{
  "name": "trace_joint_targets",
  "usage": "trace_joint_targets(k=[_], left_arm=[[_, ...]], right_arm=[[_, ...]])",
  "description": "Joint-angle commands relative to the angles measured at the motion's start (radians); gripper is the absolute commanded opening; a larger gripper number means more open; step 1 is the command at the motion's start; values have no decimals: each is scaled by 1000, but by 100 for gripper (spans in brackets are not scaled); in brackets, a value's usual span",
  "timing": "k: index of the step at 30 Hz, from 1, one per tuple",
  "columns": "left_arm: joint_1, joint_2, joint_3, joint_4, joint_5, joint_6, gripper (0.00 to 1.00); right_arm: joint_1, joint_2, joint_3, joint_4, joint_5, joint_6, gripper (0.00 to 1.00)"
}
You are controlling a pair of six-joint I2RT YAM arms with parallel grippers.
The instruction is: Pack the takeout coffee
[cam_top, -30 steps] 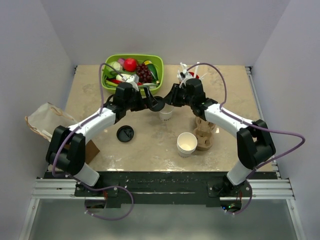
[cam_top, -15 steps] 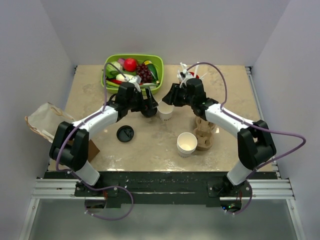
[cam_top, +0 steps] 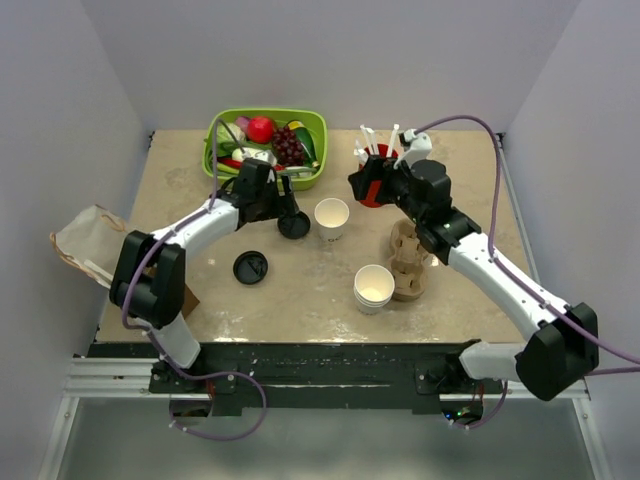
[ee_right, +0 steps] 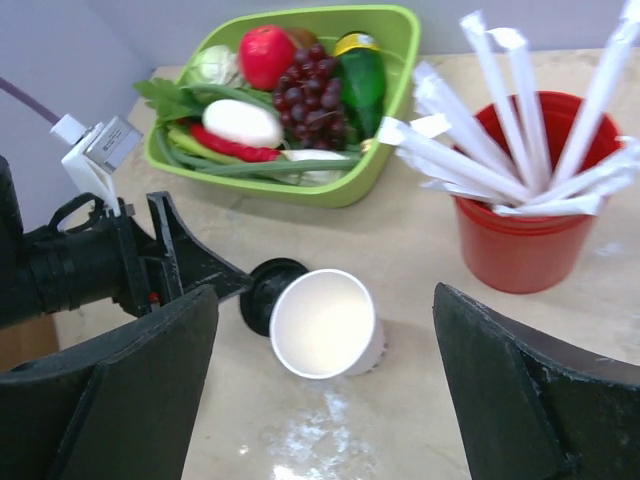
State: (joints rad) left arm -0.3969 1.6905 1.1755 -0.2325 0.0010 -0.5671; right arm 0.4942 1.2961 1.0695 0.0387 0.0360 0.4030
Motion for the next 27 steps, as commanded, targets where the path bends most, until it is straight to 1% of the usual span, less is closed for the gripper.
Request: trace_joint_targets(k=[1,4,6,8,9,10,12,13,15,16,20,21,22,23,24,25,26,27], left_arm=[[47,93,65,-59,-25,-39,81],[47,152,104,-70,-22,-40,74],[47,188,122,-94,-48,-42,72],[47,218,153,-120,-96,-48,66],[47,244,162,-134,-95,-45,63],[47,258,180,-143,-93,-43,58],[46,291,196,-149,-69,-39,51],[46,302,210,-160,-65,-40,44],[46,320,228,-189,-67,-54,34],[46,322,240,-200,-73,-54,27],[46,298,224,-220,-131,-33,17],[46,290,220,-225,-133,-30,12],[46,284,207,-226,-133,-27,0],[46,278,202,-229,-125,-27,0],[46,259,200,-241,-119,-24,0],[46,246,196,-251,-115,-22,0],[46,227,190,-255,-111,-22,0],[46,177,184,-269,-113,-22,0]], right_arm=[[-9,-55,-37,-58,153,-82,91],[-8,-83,-46,-79,191,-110,91],[-8,-90,-49,-91,208,-115,91],[-9,-100,-49,-97,220,-118,91],[-8,-100,-51,-97,223,-118,91],[-9,-101,-51,-100,226,-121,91],[-9,-106,-49,-103,232,-124,91],[-9,-107,-49,-105,232,-125,91],[-9,-110,-49,-102,232,-133,91],[-9,-112,-49,-99,228,-138,91],[-9,-135,-55,-77,185,-156,91],[-9,-141,-63,-71,170,-156,90],[-9,-149,-68,-62,156,-156,90],[-8,-155,-72,-44,139,-161,90],[-9,-175,-85,-11,43,-211,90],[-9,-185,-94,12,-14,-261,90],[-9,-196,-101,57,-106,-355,90],[-9,-205,-102,69,-187,-395,91]])
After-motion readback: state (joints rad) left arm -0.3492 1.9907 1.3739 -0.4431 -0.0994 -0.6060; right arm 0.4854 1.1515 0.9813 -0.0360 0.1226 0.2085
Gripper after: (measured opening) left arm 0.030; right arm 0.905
